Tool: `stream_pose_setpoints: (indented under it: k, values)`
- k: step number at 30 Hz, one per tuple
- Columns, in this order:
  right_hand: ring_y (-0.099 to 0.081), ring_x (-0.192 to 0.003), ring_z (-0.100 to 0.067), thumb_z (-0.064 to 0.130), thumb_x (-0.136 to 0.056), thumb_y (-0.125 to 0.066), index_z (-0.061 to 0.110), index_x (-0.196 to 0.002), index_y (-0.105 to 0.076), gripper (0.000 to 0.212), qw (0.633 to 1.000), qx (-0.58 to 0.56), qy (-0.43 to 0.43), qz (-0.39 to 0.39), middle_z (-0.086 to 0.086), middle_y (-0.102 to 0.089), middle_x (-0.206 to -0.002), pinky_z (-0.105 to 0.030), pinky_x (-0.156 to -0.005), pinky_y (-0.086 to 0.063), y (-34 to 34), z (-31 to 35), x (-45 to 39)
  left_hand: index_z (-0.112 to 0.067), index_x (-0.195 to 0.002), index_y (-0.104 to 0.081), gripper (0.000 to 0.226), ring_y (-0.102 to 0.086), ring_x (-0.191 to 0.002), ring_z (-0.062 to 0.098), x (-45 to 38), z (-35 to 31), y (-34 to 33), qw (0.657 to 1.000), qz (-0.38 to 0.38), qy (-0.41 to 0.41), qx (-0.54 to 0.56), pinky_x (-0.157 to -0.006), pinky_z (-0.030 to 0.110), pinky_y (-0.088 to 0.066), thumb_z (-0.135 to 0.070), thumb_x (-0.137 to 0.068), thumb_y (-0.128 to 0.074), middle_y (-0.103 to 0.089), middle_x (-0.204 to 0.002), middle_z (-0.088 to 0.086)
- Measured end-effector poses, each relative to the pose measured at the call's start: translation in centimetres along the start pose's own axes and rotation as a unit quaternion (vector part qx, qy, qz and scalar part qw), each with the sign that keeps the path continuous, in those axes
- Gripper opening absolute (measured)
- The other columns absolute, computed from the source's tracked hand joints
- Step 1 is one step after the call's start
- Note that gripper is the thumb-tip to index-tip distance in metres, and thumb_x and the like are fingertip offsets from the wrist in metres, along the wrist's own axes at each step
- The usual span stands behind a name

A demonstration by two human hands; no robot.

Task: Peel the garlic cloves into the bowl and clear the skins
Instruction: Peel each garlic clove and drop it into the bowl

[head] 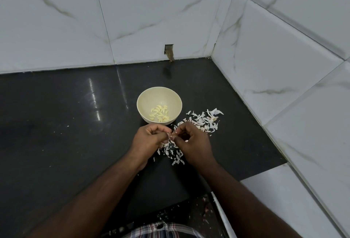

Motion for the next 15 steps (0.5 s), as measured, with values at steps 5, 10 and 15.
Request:
stream_pose_setpoints:
  k: [5,10,15]
  values:
    - [-0.060,-0.075,-0.008,0.013,-0.086,-0.071,0.019,-0.086,-0.064,0.009,0.993,0.072,0.098,-0.007,0.009,-0.066,-0.081,-0.027,-0.068,-0.049,-0.3,-0.1,0.3,-0.004,-0.091,-0.073,0.011,-0.059,-0.067,0.017,-0.1,0.5,0.1,0.996,-0.003,0.060,0.058,-0.053,0.021,-0.045,0.003,-0.086,-0.068,-0.067,-0.079,0.018]
    - [-0.065,-0.071,-0.013,0.015,-0.083,-0.074,0.025,-0.080,-0.064,0.014,0.999,-0.028,-0.024,-0.037,0.006,-0.068,-0.075,-0.038,-0.069,-0.056,0.1,-1.1,-0.1,-0.003,-0.093,-0.071,0.017,-0.065,-0.071,0.019,-0.4,0.5,0.8,0.994,-0.027,0.046,0.096,-0.056,0.019,-0.051,0.011,-0.086,-0.066,-0.070,-0.076,0.011]
    - [-0.068,-0.070,-0.012,0.019,-0.088,-0.072,0.027,-0.085,-0.072,0.009,0.996,-0.032,-0.080,-0.007,0.007,-0.072,-0.075,-0.039,-0.071,-0.059,0.9,-1.9,-0.8,-0.002,-0.096,-0.070,0.017,-0.074,-0.080,0.019,-0.6,0.5,1.0,0.992,-0.002,0.057,0.108,-0.071,0.024,-0.061,0.012,-0.087,-0.067,-0.073,-0.087,0.013]
Point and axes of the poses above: each hand's wrist, its own x-axis away from the middle knuckle, its own y-axis out of the back of the hand, z = x × y, the point moved 3 cm from there along -x, towards the middle knuckle
